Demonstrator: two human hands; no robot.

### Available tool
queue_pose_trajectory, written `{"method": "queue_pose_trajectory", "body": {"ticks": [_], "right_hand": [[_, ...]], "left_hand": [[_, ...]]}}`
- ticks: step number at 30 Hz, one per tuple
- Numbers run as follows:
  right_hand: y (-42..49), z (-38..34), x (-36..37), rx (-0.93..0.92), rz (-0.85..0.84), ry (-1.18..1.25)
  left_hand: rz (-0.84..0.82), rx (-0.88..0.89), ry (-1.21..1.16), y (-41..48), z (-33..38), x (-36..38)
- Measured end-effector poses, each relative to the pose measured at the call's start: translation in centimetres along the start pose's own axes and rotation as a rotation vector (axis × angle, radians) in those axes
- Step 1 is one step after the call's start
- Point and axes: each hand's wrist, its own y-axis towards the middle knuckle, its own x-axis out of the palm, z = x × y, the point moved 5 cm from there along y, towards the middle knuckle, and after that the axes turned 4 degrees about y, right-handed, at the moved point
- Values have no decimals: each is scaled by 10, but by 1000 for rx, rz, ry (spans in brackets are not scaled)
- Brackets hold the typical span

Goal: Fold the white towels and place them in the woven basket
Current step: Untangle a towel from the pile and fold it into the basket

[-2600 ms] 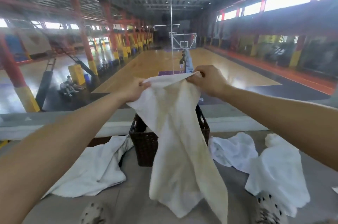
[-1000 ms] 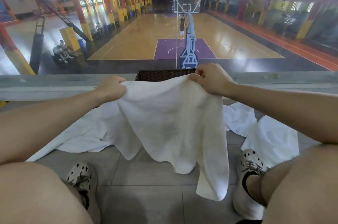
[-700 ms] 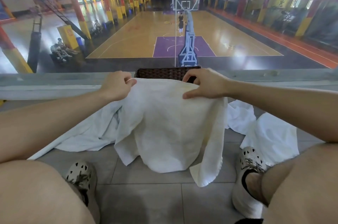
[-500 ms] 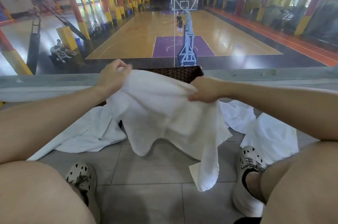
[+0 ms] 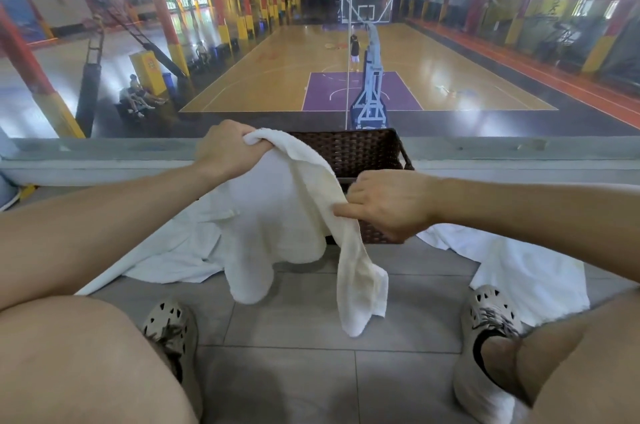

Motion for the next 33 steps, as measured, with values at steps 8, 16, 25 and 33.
{"method": "queue_pose_trajectory", "body": {"ticks": [8,16,25,33], "right_hand": [[32,-16,-25,-249,166,-29],[37,30,-42,411,96,142],[16,63,-48,852,161,327],[1,73,-65,944,389,331]], "left_hand": [[-77,100,-38,-1,-4,16],[-190,392,24,-25,27,33],[-201,526,43,-27,38,48],[-224,460,-6,-45,57,61]]}}
